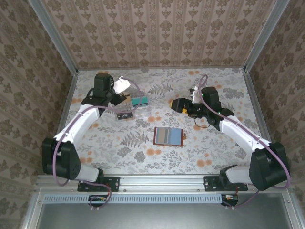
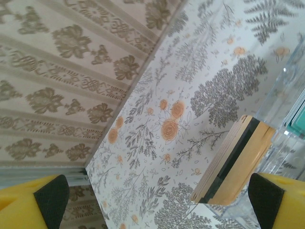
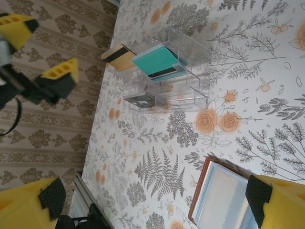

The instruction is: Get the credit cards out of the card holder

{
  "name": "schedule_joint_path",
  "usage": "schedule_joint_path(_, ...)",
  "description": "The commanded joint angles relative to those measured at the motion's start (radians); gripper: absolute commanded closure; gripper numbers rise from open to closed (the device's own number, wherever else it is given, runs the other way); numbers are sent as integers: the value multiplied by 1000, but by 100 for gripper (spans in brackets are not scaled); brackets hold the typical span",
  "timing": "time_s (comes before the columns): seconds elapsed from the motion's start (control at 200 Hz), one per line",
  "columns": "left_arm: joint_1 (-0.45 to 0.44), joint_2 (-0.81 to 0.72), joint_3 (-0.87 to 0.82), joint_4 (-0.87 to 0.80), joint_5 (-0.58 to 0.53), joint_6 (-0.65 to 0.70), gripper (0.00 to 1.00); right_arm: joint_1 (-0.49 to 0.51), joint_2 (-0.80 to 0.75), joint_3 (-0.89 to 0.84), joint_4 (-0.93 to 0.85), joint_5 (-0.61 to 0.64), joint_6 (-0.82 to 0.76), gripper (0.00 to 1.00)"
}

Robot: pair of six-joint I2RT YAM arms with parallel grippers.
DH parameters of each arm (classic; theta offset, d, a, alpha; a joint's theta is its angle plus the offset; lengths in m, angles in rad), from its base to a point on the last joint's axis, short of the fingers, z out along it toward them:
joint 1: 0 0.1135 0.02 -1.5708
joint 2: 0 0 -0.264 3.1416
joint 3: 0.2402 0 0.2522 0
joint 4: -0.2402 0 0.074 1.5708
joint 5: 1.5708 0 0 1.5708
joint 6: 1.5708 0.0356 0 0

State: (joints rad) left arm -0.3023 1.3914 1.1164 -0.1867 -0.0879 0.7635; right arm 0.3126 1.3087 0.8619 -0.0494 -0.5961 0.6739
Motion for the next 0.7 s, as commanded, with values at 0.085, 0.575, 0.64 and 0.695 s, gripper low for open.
schedule_joint_path(0.085, 0, -132, -27, -34, -69, -344, 0, 58, -28, -11, -88, 86, -63, 0)
schedule_joint_path(0.575, -37, -288, -139, -251, 207, -1079, 23, 223, -21, -118, -206, 372, -102, 40)
schedule_joint_path(0.64, -80, -285, -179, -241, 214, -1180, 29, 242, -14, -139, -211, 407, -96, 53)
schedule_joint_path(0.695, -133, -274, -209, -226, 212, -1247, 34, 256, -7, -158, -213, 435, -87, 58)
